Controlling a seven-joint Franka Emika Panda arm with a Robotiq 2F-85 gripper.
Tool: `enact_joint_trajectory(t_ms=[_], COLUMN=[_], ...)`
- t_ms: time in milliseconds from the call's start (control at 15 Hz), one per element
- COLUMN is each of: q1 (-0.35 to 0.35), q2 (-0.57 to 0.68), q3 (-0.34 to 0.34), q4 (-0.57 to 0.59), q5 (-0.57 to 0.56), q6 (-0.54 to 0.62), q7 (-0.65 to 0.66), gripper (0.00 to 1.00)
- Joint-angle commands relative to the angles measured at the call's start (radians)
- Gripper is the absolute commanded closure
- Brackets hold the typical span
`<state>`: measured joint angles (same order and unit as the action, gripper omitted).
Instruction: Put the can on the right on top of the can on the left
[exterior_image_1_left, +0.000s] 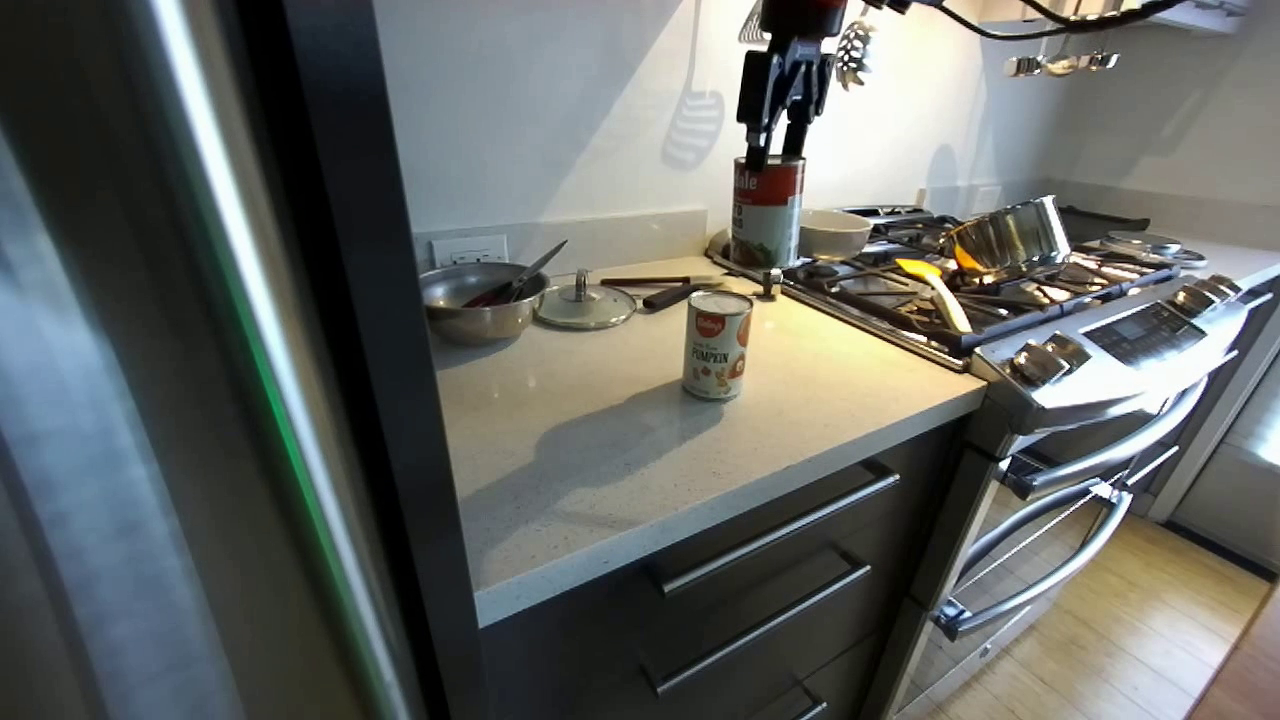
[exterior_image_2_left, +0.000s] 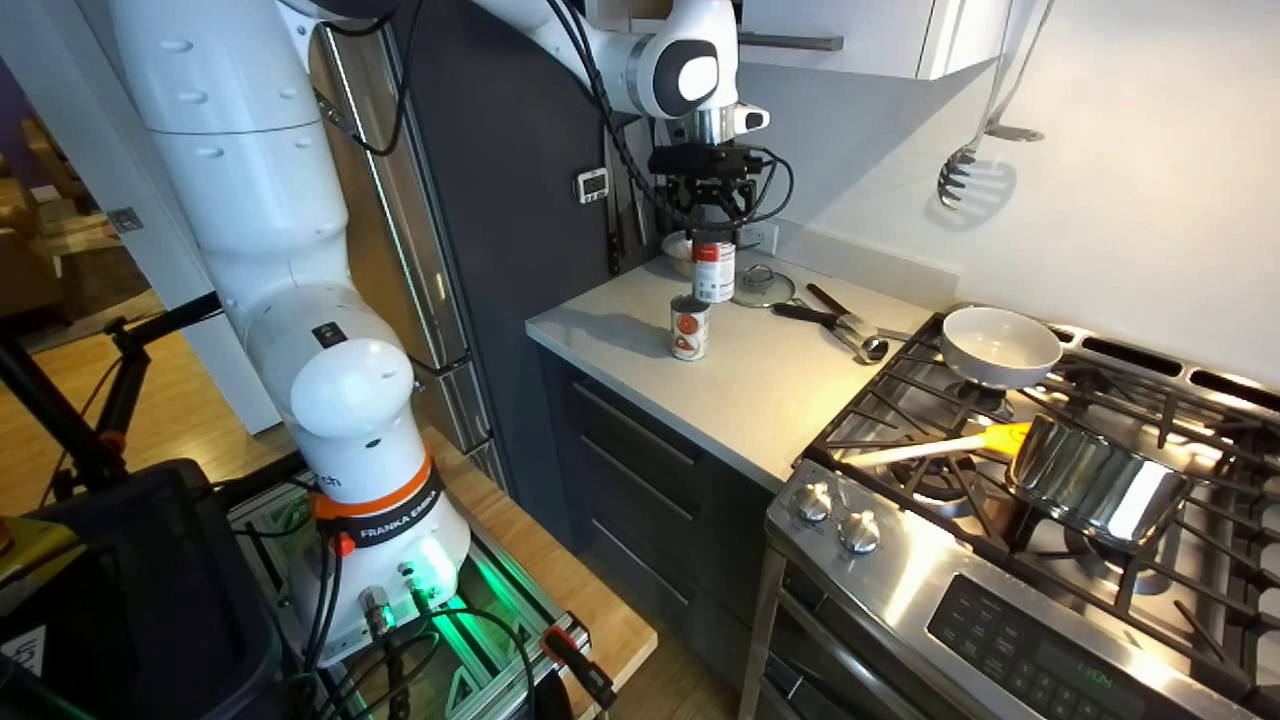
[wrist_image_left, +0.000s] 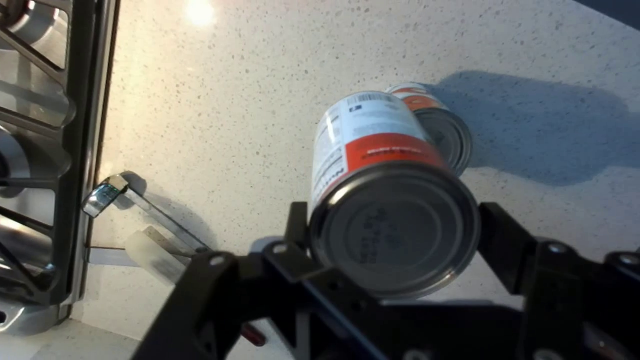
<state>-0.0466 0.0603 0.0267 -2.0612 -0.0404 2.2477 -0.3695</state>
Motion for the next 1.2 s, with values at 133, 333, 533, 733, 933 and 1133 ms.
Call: enact_joint_trajectory(t_ms=[133,333,533,733,933,1133], q1=[0.037,0.050,0.059,0.064,0.067,0.068], q2=[0.011,0.025,0.033,0.041,0.052,0.057], q3=[0.005,0.011,0.016,0.020,0.024,0.027], q4=[0.054,0.055,0.046,0.040,0.037,0.032], q5=[-0.004,-0.003,-0.006,-0.010,-0.012,-0.019], q6=[-0.053,-0.043,-0.036,-0.022,-0.010,0.004], q7=[0.022,0.021,0.024,0.021,0.016,0.014], gripper=[0.42,0.42,0.42,0.42,0.42,0.42])
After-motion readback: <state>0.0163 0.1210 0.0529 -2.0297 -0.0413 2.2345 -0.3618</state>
